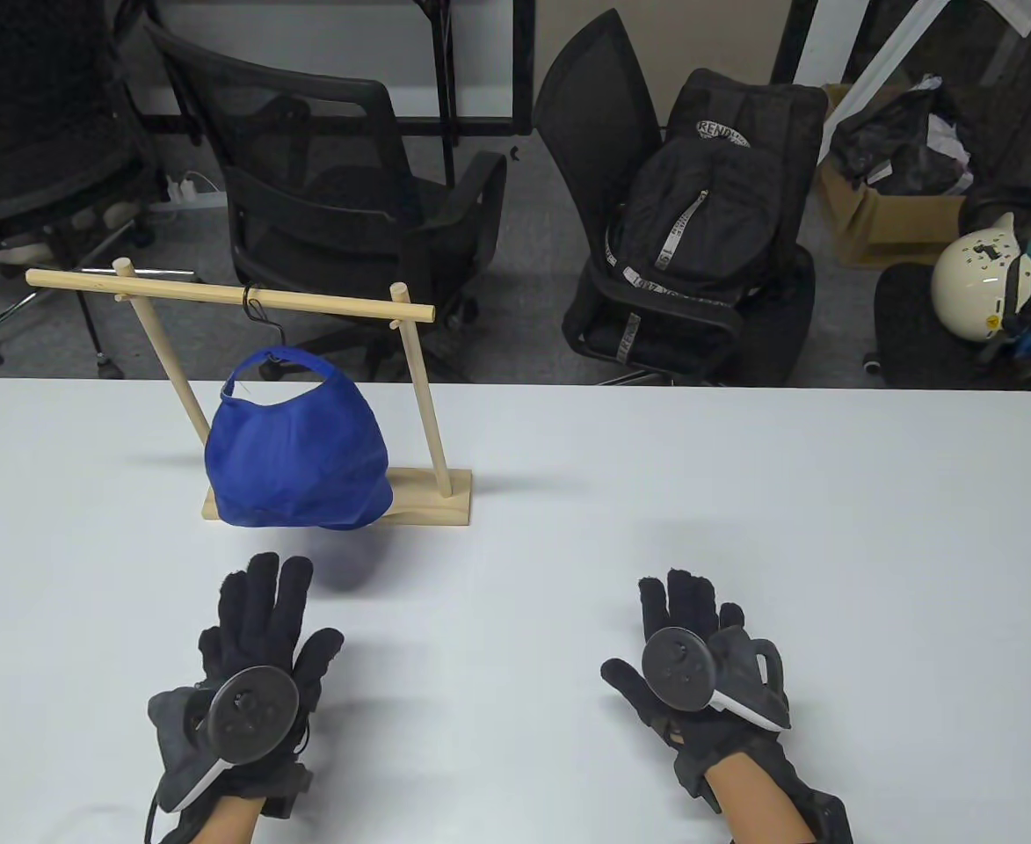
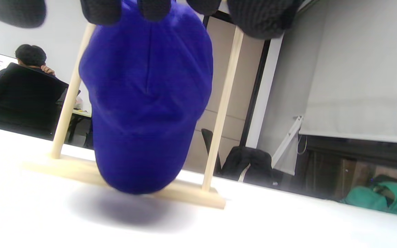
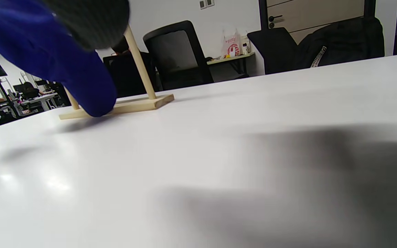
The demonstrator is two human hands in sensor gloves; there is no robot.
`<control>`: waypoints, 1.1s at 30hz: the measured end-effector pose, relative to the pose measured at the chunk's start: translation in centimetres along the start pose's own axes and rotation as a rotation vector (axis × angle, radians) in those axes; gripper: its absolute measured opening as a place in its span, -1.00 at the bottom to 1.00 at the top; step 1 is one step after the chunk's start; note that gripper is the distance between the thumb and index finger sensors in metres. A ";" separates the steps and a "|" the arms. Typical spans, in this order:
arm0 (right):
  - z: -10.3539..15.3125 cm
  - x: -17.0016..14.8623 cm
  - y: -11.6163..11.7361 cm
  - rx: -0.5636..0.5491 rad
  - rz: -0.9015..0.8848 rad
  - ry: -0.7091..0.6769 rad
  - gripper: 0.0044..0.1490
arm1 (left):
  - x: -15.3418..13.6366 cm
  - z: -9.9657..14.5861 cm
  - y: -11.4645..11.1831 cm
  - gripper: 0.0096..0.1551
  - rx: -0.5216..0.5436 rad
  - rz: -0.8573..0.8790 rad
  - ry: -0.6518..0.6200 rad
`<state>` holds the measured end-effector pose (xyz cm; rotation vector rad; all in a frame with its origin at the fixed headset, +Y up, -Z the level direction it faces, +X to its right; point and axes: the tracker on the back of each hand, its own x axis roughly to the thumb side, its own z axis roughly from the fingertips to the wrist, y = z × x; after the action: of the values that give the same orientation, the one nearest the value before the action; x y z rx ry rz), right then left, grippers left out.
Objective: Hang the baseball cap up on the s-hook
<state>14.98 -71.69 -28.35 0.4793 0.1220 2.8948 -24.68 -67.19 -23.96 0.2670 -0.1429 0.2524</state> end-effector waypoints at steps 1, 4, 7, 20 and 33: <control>-0.1 0.0 0.1 0.010 0.008 0.005 0.26 | 0.0 0.1 -0.8 -0.05 -0.020 -0.014 -0.002; -0.2 -0.1 0.5 0.047 0.036 0.014 0.27 | -0.2 0.2 -2.4 -0.02 -0.070 -0.063 -0.002; -0.4 -0.3 1.1 0.079 0.045 0.026 0.27 | -0.6 0.2 -4.1 0.01 -0.151 -0.128 0.000; -0.9 -0.8 2.0 0.136 0.048 0.061 0.24 | -2.1 0.0 -7.3 0.13 -0.395 -0.198 0.021; -1.0 -1.0 2.4 0.167 0.052 0.083 0.21 | -2.5 -0.4 -8.1 0.17 -0.474 -0.193 0.021</control>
<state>15.13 -74.27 -29.32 0.3950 0.3722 2.9702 -24.94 -75.19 -26.72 -0.1924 -0.1506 0.0249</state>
